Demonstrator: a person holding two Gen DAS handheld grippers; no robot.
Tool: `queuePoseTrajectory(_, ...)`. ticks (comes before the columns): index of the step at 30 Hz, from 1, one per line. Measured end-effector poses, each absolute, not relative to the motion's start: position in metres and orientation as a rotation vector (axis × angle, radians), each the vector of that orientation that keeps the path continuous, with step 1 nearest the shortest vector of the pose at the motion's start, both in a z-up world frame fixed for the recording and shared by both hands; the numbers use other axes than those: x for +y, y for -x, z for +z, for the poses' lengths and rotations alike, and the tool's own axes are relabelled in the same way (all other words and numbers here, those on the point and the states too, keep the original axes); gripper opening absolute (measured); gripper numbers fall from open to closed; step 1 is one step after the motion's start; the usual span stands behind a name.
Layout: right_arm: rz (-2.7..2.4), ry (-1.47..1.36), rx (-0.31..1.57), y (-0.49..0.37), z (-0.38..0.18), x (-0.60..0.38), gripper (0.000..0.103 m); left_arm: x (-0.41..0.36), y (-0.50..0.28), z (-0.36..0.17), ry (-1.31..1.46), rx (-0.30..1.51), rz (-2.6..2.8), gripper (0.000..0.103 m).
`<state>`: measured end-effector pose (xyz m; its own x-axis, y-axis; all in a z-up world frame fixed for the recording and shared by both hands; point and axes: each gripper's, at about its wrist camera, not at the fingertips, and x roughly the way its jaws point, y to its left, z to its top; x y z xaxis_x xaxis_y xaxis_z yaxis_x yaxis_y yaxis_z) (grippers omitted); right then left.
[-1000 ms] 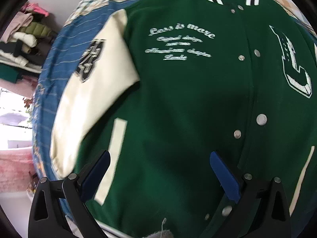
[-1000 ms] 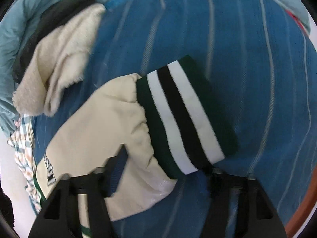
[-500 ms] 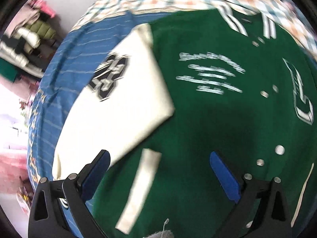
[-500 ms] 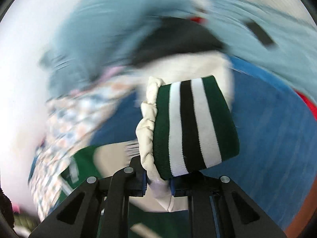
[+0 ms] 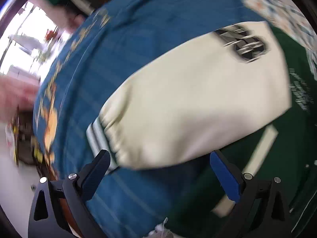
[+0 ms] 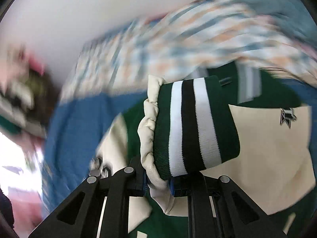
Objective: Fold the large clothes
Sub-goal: 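Lift the cuffs and fold both cream sleeves across the green jacket body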
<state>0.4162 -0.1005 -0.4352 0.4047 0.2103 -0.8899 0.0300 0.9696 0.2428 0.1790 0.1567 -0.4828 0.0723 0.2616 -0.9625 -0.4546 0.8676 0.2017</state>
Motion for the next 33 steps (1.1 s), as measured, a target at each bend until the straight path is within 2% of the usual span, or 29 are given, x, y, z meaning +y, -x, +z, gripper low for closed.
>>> queuePoseTrajectory(3, 0.206, -0.027, 1.368, -0.42, -0.5, -0.029, 0.025, 0.185, -0.151, -0.499, 0.27, 1.447, 0.584, 0.102)
queuePoseTrajectory(6, 0.231, 0.005, 1.341, -0.398, -0.495, -0.028, 0.034, 0.206, -0.131, -0.507, 0.441, 1.453, 0.583, 0.102)
queuePoseTrajectory(8, 0.277, -0.099, 1.303, -0.375, -0.467, -0.049, 0.063, 0.219, -0.119, -0.517, 0.613, 1.444, 0.581, 0.102)
queuePoseTrajectory(10, 0.278, -0.178, 1.278, -0.35, -0.442, -0.075, 0.07, 0.229, -0.111, -0.529, 0.774, 1.435, 0.581, 0.102)
queuePoseTrajectory(14, 0.19, -0.268, 1.312, -0.31, -0.419, -0.135, 0.071, 0.244, -0.111, -0.562, 1.057, 1.349, 0.613, 0.101)
queuePoseTrajectory(15, 0.155, -0.272, 1.32, -0.305, -0.414, -0.153, 0.071, 0.249, -0.12, -0.565, 1.056, 1.323, 0.631, 0.097)
queuePoseTrajectory(16, 0.127, -0.282, 1.324, -0.299, -0.41, -0.168, 0.071, 0.253, -0.128, -0.565, 1.037, 1.303, 0.646, 0.083)
queuePoseTrajectory(17, 0.087, -0.304, 1.333, -0.289, -0.411, -0.183, 0.071, 0.257, -0.139, -0.563, 1.013, 1.281, 0.66, 0.075)
queuePoseTrajectory(18, 0.066, -0.32, 1.342, -0.288, -0.407, -0.198, 0.071, 0.265, -0.153, -0.561, 0.977, 1.262, 0.677, 0.055)
queuePoseTrajectory(19, 0.044, -0.348, 1.347, -0.283, -0.41, -0.208, 0.071, 0.275, -0.168, -0.558, 0.935, 1.239, 0.693, 0.026)
queuePoseTrajectory(20, 0.03, -0.37, 1.352, -0.286, -0.411, -0.216, 0.071, 0.283, -0.179, -0.556, 0.904, 1.224, 0.707, 0.021)
queuePoseTrajectory(22, 0.03, -0.428, 1.365, -0.296, -0.423, -0.214, 0.071, 0.313, -0.203, -0.547, 0.868, 1.162, 0.72, 0.016)
queuePoseTrajectory(24, 0.066, -0.484, 1.354, -0.311, -0.43, -0.204, 0.07, 0.34, -0.22, -0.535, 0.839, 1.111, 0.72, 0.015)
queuePoseTrajectory(25, 0.096, -0.519, 1.341, -0.325, -0.438, -0.191, 0.067, 0.355, -0.232, -0.524, 0.81, 1.076, 0.711, 0.015)
queuePoseTrajectory(26, 0.123, -0.534, 1.33, -0.337, -0.444, -0.179, 0.057, 0.364, -0.242, -0.514, 0.789, 1.053, 0.694, 0.015)
queuePoseTrajectory(28, 0.16, -0.538, 1.332, -0.372, -0.466, -0.139, 0.045, 0.376, -0.266, -0.493, 0.71, 1.018, 0.653, 0.015)
queuePoseTrajectory(29, 0.173, -0.539, 1.332, -0.384, -0.474, -0.123, 0.043, 0.378, -0.28, -0.481, 0.669, 1.005, 0.631, 0.015)
queuePoseTrajectory(33, 0.18, -0.442, 1.445, -0.425, -0.526, -0.052, 0.042, 0.378, -0.279, -0.453, 0.527, 0.963, 0.578, 0.015)
